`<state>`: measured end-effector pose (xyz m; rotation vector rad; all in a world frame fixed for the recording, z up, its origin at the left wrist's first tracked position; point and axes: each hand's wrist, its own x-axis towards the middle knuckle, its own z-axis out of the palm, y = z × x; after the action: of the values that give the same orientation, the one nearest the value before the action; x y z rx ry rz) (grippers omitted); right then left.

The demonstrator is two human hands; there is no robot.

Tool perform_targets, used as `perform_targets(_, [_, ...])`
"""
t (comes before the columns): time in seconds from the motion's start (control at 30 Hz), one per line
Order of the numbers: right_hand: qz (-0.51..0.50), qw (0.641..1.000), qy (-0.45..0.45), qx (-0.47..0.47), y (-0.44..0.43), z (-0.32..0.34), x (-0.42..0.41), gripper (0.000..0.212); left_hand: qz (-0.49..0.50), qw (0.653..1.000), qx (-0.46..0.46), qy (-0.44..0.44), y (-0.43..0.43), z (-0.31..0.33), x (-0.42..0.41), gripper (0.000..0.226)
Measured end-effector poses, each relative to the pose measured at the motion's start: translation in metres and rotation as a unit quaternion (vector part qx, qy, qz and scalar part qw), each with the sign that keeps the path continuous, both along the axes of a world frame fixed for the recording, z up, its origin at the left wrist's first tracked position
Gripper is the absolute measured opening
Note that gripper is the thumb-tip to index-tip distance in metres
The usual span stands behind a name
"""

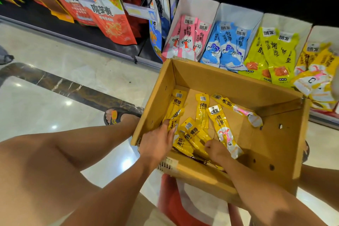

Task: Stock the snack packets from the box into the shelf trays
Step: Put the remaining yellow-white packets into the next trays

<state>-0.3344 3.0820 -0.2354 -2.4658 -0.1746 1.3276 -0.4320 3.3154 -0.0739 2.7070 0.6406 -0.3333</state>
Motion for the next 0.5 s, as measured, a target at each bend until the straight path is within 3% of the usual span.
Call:
perform_targets(0.23, [-0.005, 0.998, -0.035, 0.042, -0.002, 0.016, 0.015, 0.008, 0.01, 1.0, -0.021, -0.013, 0.0, 0.001, -0.002, 0.039])
perform_targets(0.43, [-0.053, 0.994, -0.062, 0.074, 0.004, 0.082, 0.039, 0.026, 0.03, 0.996, -0.084, -0.02, -0.001, 0.008, -0.004, 0.038])
perform_targets(0.5, [-0.088, 0.99, -0.053, 0.1, 0.005, 0.11, 0.048, 0.021, 0.075, 0.989, -0.125, -0.028, 0.0, 0.012, 0.004, 0.047])
